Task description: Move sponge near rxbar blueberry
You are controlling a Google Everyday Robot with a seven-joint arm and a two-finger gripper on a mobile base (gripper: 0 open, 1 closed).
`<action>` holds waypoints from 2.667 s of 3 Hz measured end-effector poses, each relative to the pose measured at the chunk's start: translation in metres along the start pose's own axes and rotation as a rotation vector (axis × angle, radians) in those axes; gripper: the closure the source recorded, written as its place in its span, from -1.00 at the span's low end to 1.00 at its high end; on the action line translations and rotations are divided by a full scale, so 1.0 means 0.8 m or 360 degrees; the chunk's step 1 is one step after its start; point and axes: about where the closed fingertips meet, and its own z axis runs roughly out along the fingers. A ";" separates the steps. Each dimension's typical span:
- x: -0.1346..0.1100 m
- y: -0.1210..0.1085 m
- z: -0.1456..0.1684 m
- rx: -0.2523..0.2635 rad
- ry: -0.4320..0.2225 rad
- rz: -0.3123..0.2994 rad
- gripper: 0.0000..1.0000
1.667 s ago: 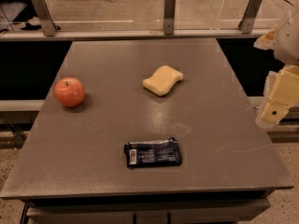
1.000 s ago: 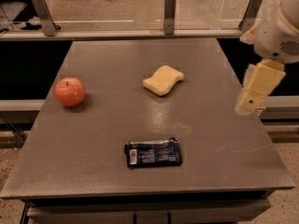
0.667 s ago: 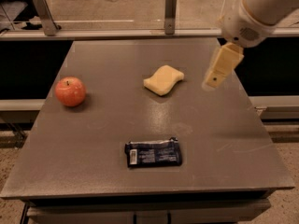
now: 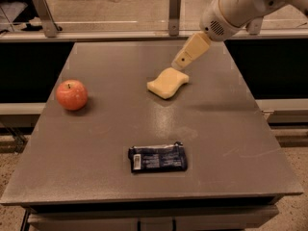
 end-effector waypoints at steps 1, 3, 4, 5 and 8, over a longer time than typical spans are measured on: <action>-0.002 -0.002 0.002 0.0007 -0.0009 0.0055 -1.00; 0.028 0.052 0.021 -0.0185 -0.0049 -0.0103 -1.00; 0.039 0.077 0.044 -0.0223 -0.0031 -0.0189 -1.00; 0.040 0.087 0.065 -0.0224 -0.0019 -0.0215 -1.00; 0.052 0.094 0.111 -0.0324 0.0241 -0.0039 -0.16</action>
Offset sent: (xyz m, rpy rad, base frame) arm -0.0319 -0.0025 -0.0317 0.0348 0.0534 0.1106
